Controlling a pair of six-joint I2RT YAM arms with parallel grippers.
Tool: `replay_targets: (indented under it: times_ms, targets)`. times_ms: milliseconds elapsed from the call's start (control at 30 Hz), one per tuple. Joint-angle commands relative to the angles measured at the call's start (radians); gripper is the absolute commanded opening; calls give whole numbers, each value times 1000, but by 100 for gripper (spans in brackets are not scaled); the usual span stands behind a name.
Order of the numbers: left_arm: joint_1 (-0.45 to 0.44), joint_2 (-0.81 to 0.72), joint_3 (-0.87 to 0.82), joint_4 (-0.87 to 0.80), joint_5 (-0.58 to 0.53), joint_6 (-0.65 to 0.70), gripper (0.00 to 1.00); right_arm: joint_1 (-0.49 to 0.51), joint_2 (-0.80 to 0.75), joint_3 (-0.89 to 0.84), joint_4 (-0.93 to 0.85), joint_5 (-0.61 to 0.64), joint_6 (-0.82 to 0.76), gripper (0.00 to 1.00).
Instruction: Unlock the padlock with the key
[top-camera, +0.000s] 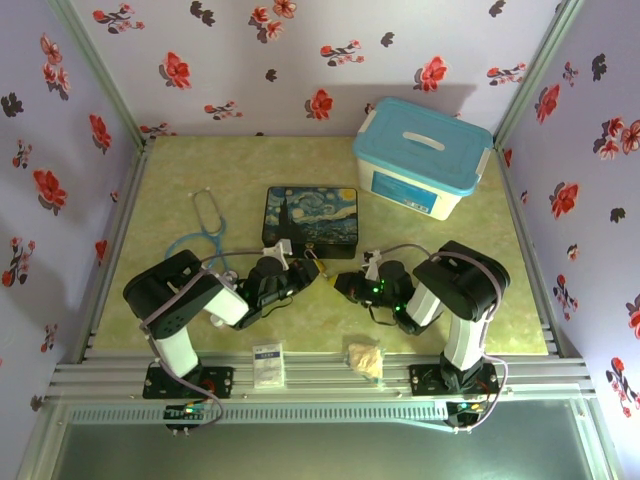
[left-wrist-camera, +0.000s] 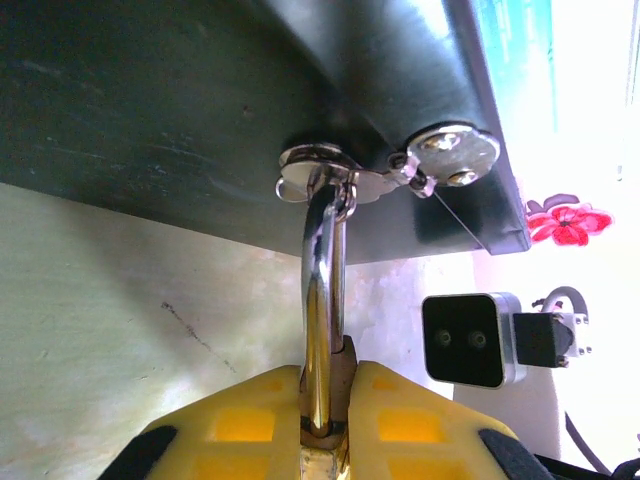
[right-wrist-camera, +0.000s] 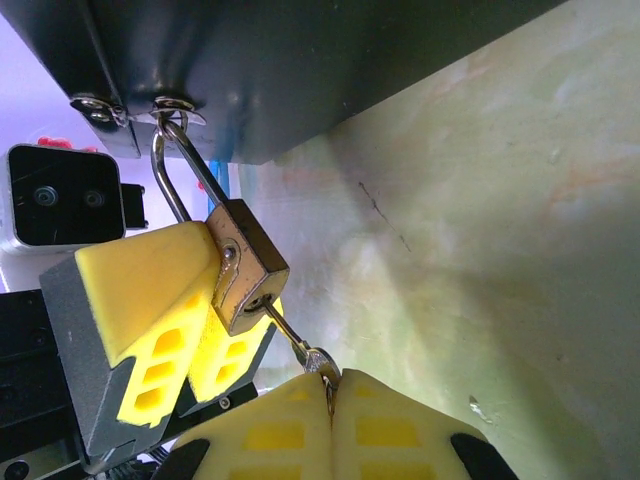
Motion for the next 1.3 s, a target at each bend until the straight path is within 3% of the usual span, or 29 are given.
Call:
replay_targets:
  times_ms: [0,867,1267]
  targets:
    - [-12,1,-11,98,60,-8,0,-14,-12,54,75,-10,56,0]
    - [-2,42,-23,163,36,-46,0,-46,1,17,75,26,127,0]
    - [-9,41,-4,156,-36,-67,0,80,-24,20,76,243,198,0]
